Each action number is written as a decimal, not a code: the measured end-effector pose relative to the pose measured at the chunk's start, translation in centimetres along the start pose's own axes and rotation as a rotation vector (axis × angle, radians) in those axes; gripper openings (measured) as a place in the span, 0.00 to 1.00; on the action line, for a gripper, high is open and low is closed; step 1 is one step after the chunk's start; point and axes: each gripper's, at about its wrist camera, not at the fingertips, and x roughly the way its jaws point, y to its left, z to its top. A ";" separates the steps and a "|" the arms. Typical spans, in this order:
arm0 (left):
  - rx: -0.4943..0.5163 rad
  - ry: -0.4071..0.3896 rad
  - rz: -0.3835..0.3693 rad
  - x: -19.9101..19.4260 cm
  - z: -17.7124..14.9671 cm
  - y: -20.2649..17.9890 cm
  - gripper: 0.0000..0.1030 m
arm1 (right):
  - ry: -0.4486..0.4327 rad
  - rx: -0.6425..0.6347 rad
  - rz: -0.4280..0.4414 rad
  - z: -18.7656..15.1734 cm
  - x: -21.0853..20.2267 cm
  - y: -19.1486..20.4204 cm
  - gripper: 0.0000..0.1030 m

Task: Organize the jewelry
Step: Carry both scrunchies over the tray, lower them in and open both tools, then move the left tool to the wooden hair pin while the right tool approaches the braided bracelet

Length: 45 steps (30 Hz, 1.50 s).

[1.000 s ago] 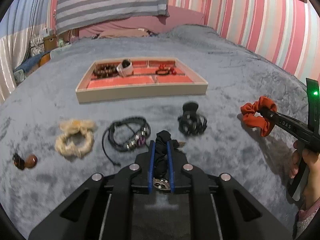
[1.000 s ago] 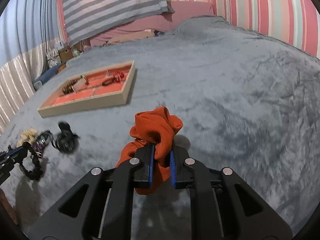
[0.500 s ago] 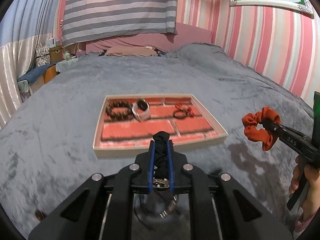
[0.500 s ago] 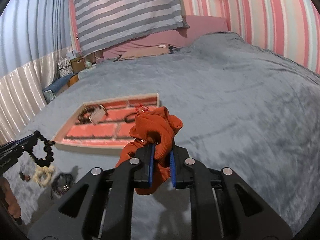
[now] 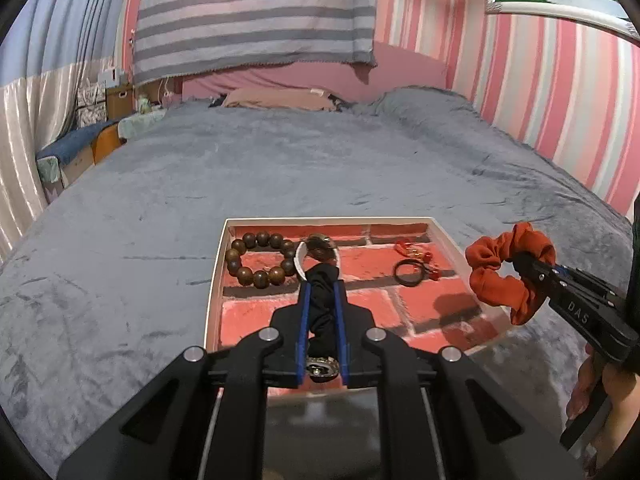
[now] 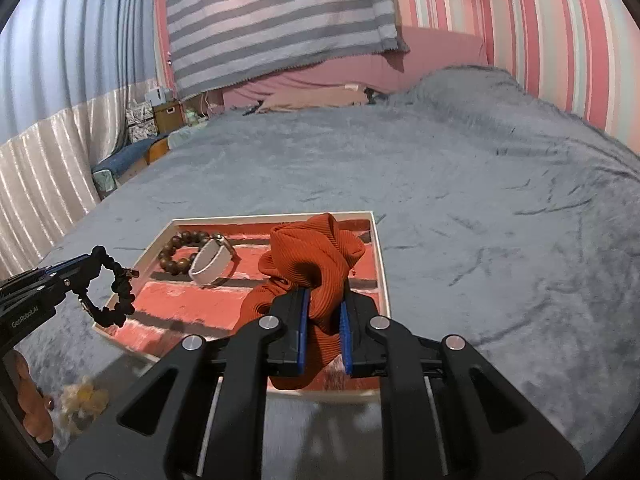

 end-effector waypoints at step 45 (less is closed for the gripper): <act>0.002 0.233 0.168 7.3 0.7 2.8 0.68 | 0.120 0.036 -0.035 0.1 4.9 -1.7 0.84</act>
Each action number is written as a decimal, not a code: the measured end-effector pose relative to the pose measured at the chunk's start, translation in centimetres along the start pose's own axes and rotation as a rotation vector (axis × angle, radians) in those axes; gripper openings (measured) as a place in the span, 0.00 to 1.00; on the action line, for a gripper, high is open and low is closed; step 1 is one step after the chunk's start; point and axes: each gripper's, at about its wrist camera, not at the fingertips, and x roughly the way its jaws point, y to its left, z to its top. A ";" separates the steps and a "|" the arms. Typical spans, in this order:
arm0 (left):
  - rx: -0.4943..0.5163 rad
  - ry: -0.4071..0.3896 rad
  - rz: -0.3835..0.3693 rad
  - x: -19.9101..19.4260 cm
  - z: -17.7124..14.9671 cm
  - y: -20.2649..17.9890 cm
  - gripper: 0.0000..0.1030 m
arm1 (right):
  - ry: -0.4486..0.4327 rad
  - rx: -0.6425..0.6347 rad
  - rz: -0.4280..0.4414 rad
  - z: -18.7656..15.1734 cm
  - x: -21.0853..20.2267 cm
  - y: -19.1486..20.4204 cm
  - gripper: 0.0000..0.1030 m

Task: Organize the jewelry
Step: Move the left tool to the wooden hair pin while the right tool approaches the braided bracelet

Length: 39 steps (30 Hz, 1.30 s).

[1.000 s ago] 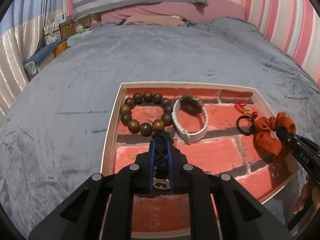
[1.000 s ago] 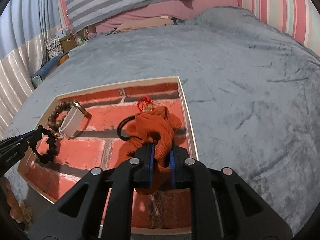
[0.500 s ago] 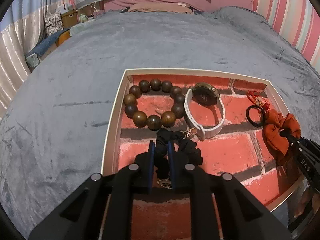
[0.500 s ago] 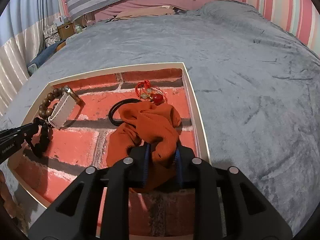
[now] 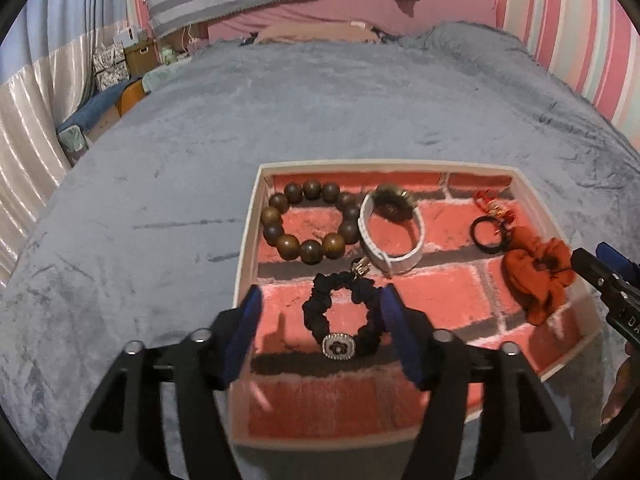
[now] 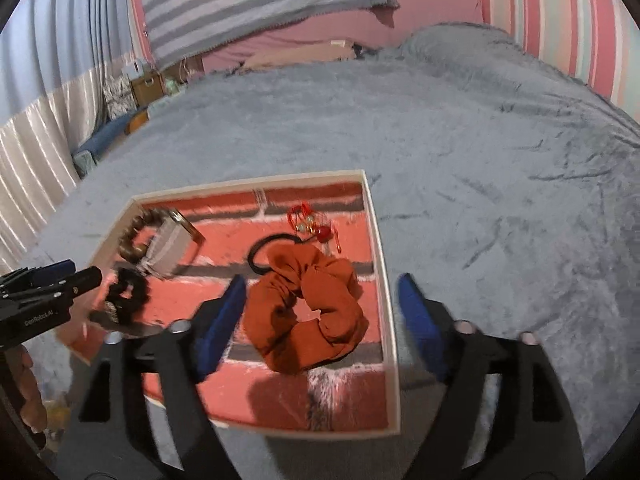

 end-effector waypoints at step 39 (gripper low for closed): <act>-0.069 -0.246 0.096 -22.8 -17.4 11.2 0.92 | -0.252 -0.097 -0.081 -11.1 -20.8 7.0 0.96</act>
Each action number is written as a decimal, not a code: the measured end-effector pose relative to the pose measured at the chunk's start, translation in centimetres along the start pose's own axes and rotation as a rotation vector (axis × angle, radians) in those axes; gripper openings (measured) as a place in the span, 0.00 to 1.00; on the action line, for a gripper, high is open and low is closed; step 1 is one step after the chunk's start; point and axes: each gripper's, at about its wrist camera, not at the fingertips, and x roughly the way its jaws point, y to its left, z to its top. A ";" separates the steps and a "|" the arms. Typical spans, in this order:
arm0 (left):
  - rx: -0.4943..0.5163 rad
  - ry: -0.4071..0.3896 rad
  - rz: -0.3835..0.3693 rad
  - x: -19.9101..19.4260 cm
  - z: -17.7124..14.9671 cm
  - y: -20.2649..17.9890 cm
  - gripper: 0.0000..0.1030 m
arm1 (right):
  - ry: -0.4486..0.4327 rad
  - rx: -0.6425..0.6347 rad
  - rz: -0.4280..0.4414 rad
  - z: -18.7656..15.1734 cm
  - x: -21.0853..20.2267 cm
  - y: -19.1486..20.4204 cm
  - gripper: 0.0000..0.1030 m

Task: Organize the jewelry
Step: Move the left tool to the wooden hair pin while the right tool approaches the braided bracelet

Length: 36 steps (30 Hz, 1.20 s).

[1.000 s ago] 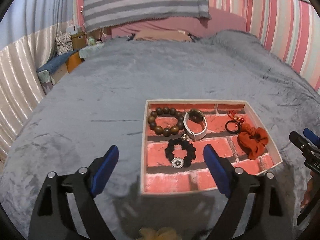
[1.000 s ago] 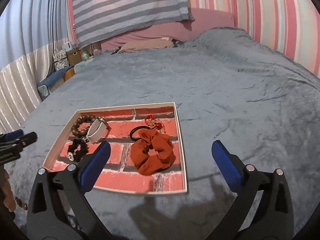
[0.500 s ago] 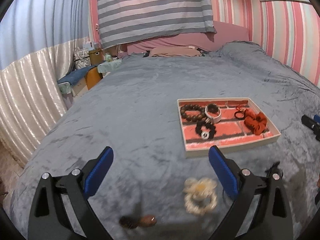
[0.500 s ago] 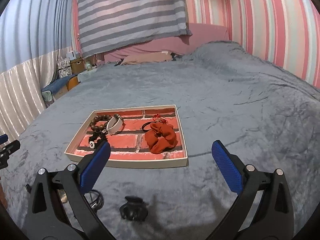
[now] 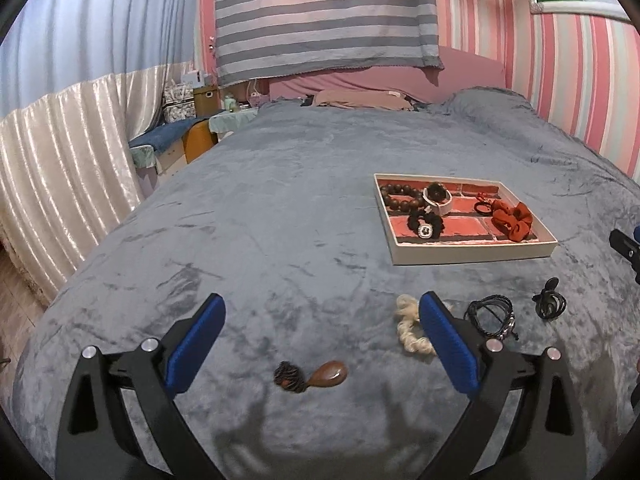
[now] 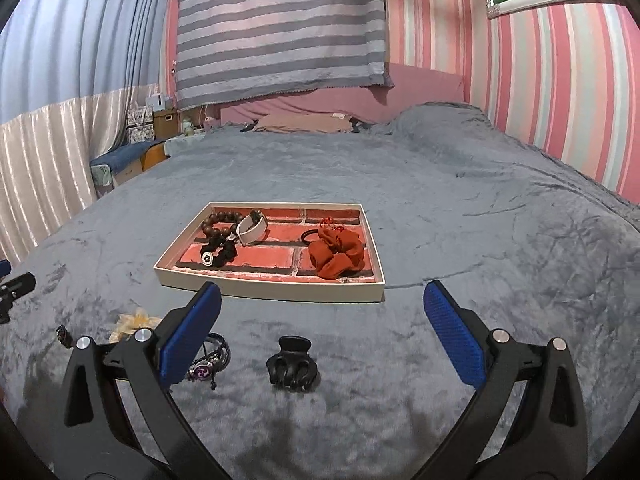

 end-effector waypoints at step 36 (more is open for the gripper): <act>-0.048 0.138 -0.046 6.9 -6.2 4.5 0.92 | 0.225 -0.008 0.009 -7.1 8.5 11.2 0.60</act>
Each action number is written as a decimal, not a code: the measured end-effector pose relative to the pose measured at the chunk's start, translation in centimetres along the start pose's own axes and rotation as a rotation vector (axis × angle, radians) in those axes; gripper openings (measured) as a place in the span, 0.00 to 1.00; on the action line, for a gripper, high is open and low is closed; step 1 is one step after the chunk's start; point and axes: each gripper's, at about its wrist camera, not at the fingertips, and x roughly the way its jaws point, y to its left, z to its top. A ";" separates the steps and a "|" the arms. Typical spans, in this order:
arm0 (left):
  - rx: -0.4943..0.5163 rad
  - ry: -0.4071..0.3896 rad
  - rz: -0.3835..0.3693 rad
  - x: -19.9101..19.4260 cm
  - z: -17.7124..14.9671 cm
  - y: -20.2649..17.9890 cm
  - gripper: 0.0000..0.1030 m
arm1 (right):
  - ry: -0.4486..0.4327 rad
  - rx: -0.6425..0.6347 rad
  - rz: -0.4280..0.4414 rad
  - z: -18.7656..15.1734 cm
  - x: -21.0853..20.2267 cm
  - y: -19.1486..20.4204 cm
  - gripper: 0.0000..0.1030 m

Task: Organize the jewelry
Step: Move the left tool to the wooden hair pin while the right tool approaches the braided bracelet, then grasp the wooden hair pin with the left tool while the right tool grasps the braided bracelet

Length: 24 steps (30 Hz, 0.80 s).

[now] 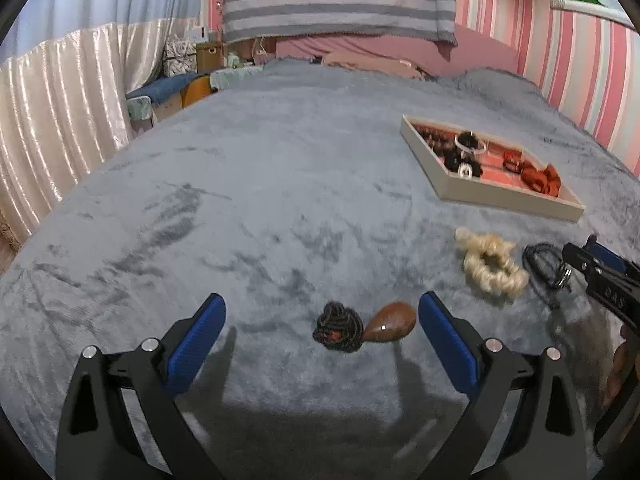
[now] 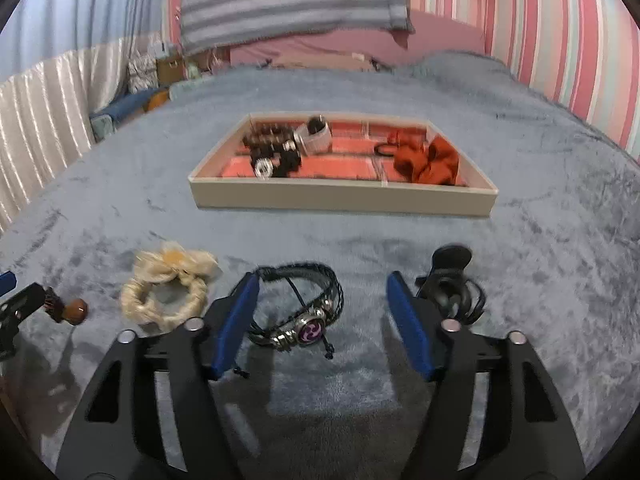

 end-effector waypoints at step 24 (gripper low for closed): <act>-0.012 0.082 -0.049 2.8 -0.5 0.3 0.27 | 0.111 0.005 0.019 -0.2 3.6 0.1 0.27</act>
